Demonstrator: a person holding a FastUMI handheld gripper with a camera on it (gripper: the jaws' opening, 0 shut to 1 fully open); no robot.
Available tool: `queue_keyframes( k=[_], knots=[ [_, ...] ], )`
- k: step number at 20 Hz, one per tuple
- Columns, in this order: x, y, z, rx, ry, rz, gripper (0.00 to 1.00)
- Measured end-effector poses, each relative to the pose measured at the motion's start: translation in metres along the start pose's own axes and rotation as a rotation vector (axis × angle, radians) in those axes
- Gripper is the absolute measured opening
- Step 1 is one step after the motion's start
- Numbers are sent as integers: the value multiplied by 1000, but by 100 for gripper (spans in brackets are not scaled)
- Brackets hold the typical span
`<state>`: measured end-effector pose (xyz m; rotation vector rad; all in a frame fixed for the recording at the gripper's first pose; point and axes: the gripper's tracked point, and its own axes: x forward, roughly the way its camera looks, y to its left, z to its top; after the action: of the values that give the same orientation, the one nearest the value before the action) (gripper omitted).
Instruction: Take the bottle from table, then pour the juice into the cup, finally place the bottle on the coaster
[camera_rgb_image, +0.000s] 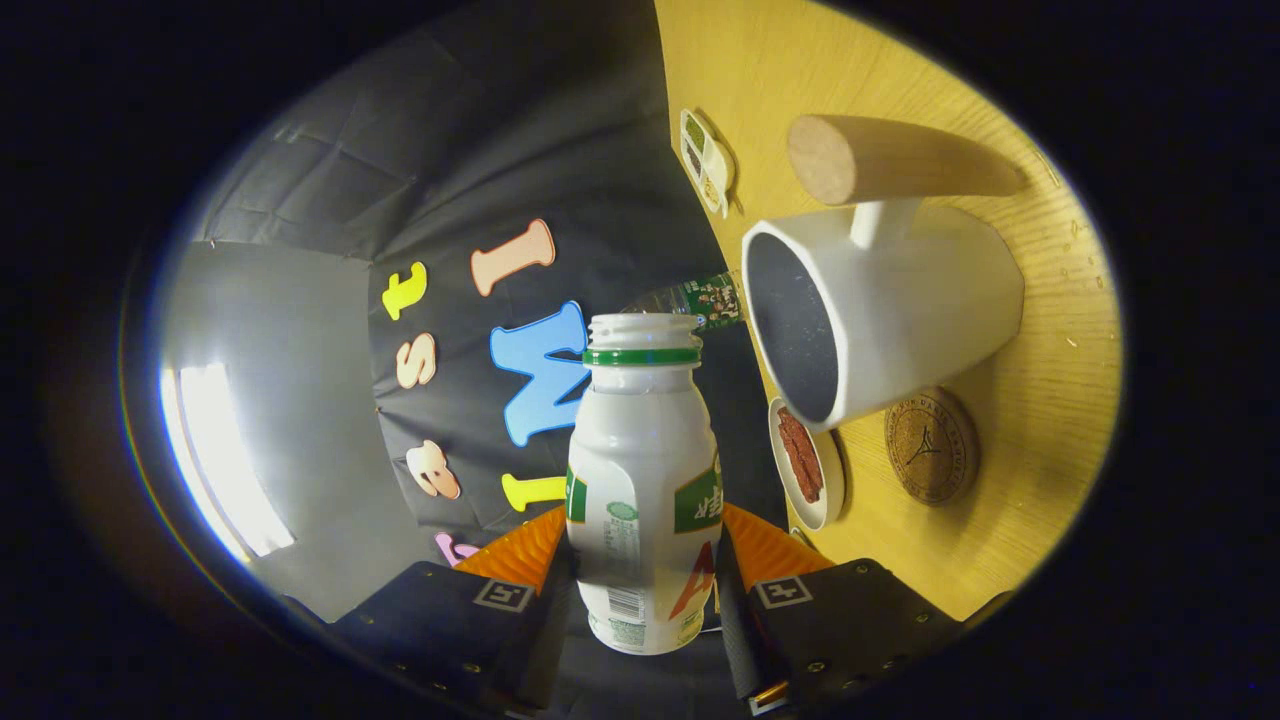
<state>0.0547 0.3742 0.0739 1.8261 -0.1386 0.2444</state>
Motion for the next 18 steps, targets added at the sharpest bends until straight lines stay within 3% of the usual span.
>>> queue_keyframes(
  k=[10, 18],
  knots=[
    [-4, 6, 3, -297, 11, -30, 65],
    [-5, 23, -2, -728, 29, -68, 65]
  ],
)
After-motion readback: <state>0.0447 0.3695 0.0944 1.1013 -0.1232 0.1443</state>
